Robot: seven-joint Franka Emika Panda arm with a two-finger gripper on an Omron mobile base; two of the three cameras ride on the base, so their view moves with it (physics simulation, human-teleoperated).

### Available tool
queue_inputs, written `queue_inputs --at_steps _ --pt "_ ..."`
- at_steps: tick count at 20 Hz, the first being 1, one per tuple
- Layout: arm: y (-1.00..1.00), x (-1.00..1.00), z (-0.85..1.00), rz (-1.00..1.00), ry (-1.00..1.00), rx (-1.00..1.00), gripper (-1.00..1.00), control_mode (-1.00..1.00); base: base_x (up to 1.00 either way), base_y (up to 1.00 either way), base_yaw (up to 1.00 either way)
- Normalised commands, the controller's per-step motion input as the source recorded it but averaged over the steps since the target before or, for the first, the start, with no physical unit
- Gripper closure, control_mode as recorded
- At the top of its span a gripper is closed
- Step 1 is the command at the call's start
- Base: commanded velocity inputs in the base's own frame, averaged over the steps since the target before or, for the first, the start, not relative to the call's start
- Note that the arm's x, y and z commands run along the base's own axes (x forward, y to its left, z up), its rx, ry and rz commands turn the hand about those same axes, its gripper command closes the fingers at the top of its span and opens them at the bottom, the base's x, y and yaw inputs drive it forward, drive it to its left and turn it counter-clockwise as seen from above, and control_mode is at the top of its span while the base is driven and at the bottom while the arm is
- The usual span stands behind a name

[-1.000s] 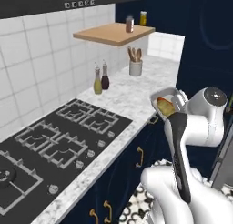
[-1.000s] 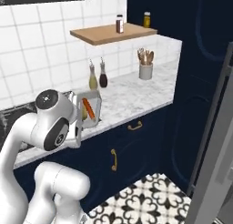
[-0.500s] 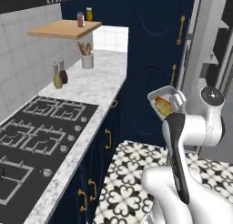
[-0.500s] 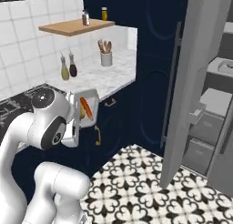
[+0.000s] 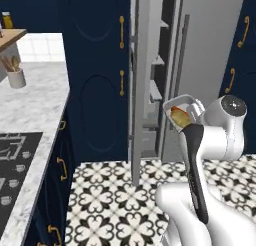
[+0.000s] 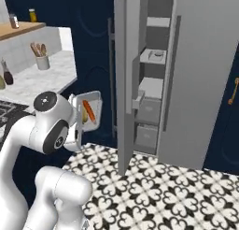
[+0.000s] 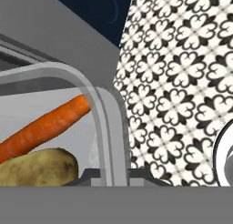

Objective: Take the meat container that has the fish and place it on the second highest rack of the freezer. Then take the vegetable container that has the carrot and potato and place it on the highest rack of the freezer.

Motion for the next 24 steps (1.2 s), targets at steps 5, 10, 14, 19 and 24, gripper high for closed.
queue_inputs --at_steps 5,10,14,19,24 --pt "0.0 0.0 0.0 0.0 0.0 0.0 1.0 1.0 0.23 -0.35 -0.35" --pt "0.0 0.0 0.0 0.0 0.0 0.0 1.0 1.0 0.98 -0.46 0.0" --pt "0.0 0.0 0.0 0.0 0.0 0.0 1.0 1.0 1.0 -0.66 0.14" --pt "0.0 0.0 0.0 0.0 0.0 0.0 1.0 1.0 0.87 -0.43 0.25" --pt "0.0 0.0 0.0 0.0 0.0 0.0 1.0 1.0 0.29 -0.62 0.3"
